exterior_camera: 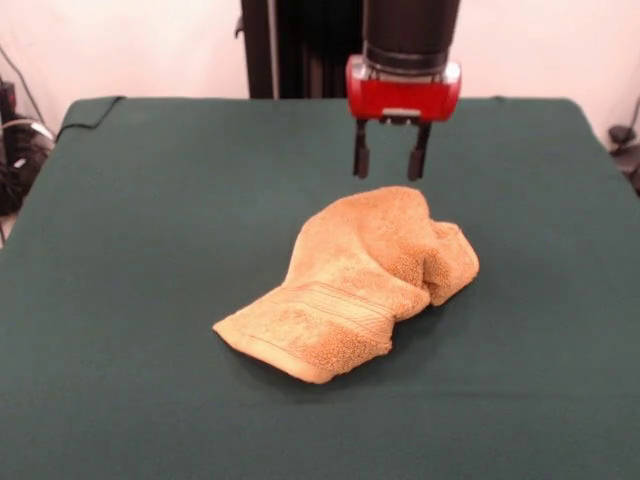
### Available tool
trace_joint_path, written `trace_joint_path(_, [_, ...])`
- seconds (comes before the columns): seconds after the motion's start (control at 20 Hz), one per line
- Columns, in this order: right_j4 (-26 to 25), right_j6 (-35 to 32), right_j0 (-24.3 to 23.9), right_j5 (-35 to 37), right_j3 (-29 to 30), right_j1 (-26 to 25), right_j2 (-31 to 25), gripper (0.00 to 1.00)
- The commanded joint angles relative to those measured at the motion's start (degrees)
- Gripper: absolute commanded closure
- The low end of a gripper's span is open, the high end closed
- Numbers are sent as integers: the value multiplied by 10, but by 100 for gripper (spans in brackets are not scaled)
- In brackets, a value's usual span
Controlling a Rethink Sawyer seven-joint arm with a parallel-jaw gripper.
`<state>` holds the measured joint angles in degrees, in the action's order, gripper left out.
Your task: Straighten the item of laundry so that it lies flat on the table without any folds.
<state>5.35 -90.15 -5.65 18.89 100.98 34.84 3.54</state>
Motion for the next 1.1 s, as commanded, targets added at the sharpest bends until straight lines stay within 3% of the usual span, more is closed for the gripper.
trace_joint_path(0.05, [42,-144,21,-22,-31,-47,-30,0])
trace_joint_path(0.85, [99,-173,28,-65,-42,-81,-18,0])
trace_joint_path(1.1, [116,-156,27,-24,-72,-74,-19,0])
